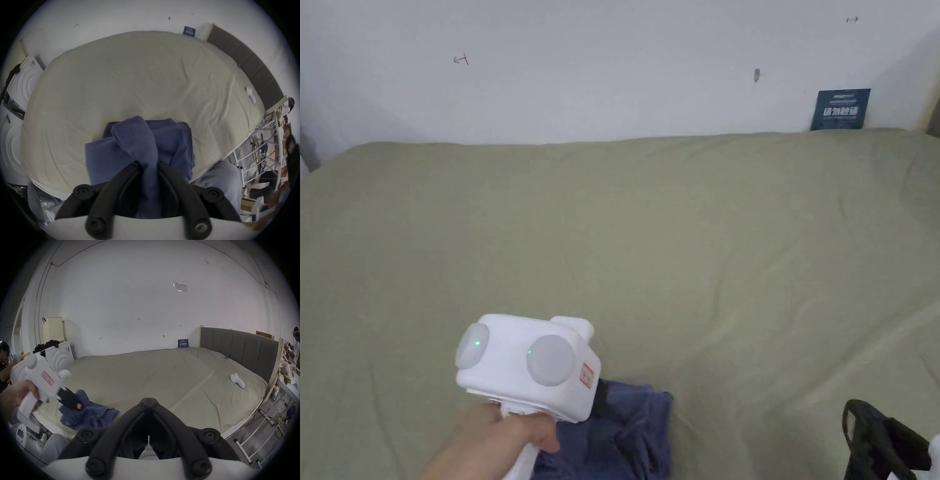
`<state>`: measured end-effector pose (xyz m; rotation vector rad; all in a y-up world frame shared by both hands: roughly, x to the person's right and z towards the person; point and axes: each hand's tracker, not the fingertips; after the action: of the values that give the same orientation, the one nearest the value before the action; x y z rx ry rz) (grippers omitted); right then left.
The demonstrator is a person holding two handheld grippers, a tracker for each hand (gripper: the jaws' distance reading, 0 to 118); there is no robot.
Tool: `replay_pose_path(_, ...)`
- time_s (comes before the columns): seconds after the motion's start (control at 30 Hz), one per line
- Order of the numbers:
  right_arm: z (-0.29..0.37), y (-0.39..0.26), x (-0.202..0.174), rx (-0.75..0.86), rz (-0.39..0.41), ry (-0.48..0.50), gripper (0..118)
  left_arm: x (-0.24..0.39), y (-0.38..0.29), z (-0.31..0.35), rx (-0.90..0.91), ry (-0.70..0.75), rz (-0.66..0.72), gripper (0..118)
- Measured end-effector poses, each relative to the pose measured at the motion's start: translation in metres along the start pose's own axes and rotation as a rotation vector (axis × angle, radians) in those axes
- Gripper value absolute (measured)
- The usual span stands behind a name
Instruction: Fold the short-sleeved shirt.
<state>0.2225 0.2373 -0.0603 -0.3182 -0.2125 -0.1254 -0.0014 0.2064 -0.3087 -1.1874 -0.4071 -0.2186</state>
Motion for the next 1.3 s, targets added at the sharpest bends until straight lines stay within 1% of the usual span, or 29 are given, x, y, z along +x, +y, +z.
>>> replay_pose_path(0.03,0.0,0.0,0.002,-0.004,-0.003,-0.007,2,0.011,0.002,-0.011,-0.001,0.016,-0.016,9)
replay_pose_path(0.07,0.0,-0.001,0.004,-0.004,-0.006,-0.011,2,0.022,0.003,-0.023,-0.001,0.012,-0.021,15)
replay_pose_path(0.1,0.001,-0.001,0.005,-0.005,-0.01,-0.012,2,0.027,0.006,-0.033,0.0,0.004,-0.027,36)
replay_pose_path(0.13,0.001,-0.002,0.007,-0.008,-0.013,-0.014,2,0.03,0.008,-0.041,0.006,-0.022,-0.029,85)
replay_pose_path(0.17,0.001,-0.003,0.008,-0.012,-0.015,-0.019,2,0.031,0.006,-0.042,0.03,-0.079,-0.025,113)
replay_pose_path(0.2,0.002,-0.003,0.009,-0.015,-0.015,-0.023,2,0.032,0.004,-0.043,0.029,-0.123,-0.011,118)
replay_pose_path(0.27,0.004,-0.005,0.011,-0.02,-0.014,-0.025,2,0.027,0.001,-0.033,0.048,-0.192,0.002,118)
replay_pose_path(0.3,0.003,-0.005,0.012,-0.024,-0.014,-0.027,2,0.02,0.0,-0.026,0.042,-0.178,0.003,118)
replay_pose_path(0.33,0.003,-0.006,0.013,-0.028,-0.015,-0.024,2,0.014,-0.001,-0.015,0.051,-0.176,0.025,116)
replay_pose_path(0.37,0.001,-0.007,0.013,-0.032,-0.019,-0.02,2,0.003,-0.003,-0.004,0.074,-0.19,0.065,109)
replay_pose_path(0.4,-0.001,-0.007,0.013,-0.035,-0.022,-0.019,2,-0.009,-0.006,0.005,0.104,-0.215,0.091,94)
replay_pose_path(0.43,-0.002,-0.007,0.013,-0.039,-0.027,-0.016,2,-0.021,-0.01,0.014,0.148,-0.245,0.13,87)
replay_pose_path(0.5,-0.007,-0.009,0.012,-0.049,-0.042,-0.004,2,-0.044,-0.018,0.022,0.222,-0.306,0.213,70)
replay_pose_path(0.53,-0.009,-0.009,0.011,-0.055,-0.048,0.004,2,-0.049,-0.019,0.017,0.208,-0.322,0.228,19)
replay_pose_path(0.57,-0.012,-0.01,0.009,-0.064,-0.048,0.01,2,-0.053,-0.021,0.007,0.174,-0.346,0.241,0)
replay_pose_path(0.63,-0.016,-0.012,0.007,-0.078,-0.047,0.02,2,-0.056,-0.026,-0.014,0.147,-0.482,0.268,0)
replay_pose_path(0.67,-0.018,-0.012,0.007,-0.089,-0.053,0.03,2,-0.055,-0.029,-0.028,0.118,-0.586,0.285,0)
replay_pose_path(0.73,-0.021,-0.014,0.007,-0.117,-0.081,0.06,2,-0.044,-0.038,-0.055,0.057,-0.72,0.333,0)
replay_pose_path(0.8,-0.023,-0.015,0.005,-0.139,-0.087,0.059,2,-0.036,-0.048,-0.085,0.03,-0.741,0.34,0)
replay_pose_path(0.83,-0.025,-0.015,0.005,-0.146,-0.088,0.065,2,-0.033,-0.052,-0.093,0.038,-0.701,0.331,0)
replay_pose_path(0.9,-0.028,-0.016,0.003,-0.17,-0.086,0.075,2,-0.029,-0.06,-0.104,0.039,-0.699,0.314,0)
replay_pose_path(0.93,-0.031,-0.016,0.001,-0.179,-0.088,0.091,2,-0.031,-0.061,-0.101,0.052,-0.712,0.317,0)
replay_pose_path(1.0,-0.042,-0.015,-0.006,-0.223,-0.093,0.155,2,-0.036,-0.059,-0.088,0.082,-0.734,0.313,0)
replay_pose_path(1.03,-0.05,-0.014,-0.011,-0.243,-0.09,0.193,2,-0.04,-0.057,-0.079,0.101,-0.725,0.309,0)
replay_pose_path(1.1,-0.071,-0.015,-0.024,-0.295,-0.129,0.299,2,-0.055,-0.052,-0.048,0.123,-0.695,0.353,0)
replay_pose_path(1.13,-0.085,-0.017,-0.03,-0.343,-0.164,0.374,2,-0.065,-0.051,-0.035,0.134,-0.699,0.363,0)
replay_pose_path(1.17,-0.104,-0.022,-0.037,-0.406,-0.227,0.453,2,-0.077,-0.051,-0.019,0.152,-0.682,0.365,0)
replay_pose_path(1.27,-0.162,-0.042,-0.058,-0.584,-0.399,0.712,2,-0.118,-0.056,0.012,0.244,-0.536,0.326,0)
replay_pose_path(1.3,-0.18,-0.049,-0.064,-0.632,-0.405,0.741,2,-0.133,-0.059,0.015,0.224,-0.493,0.33,0)
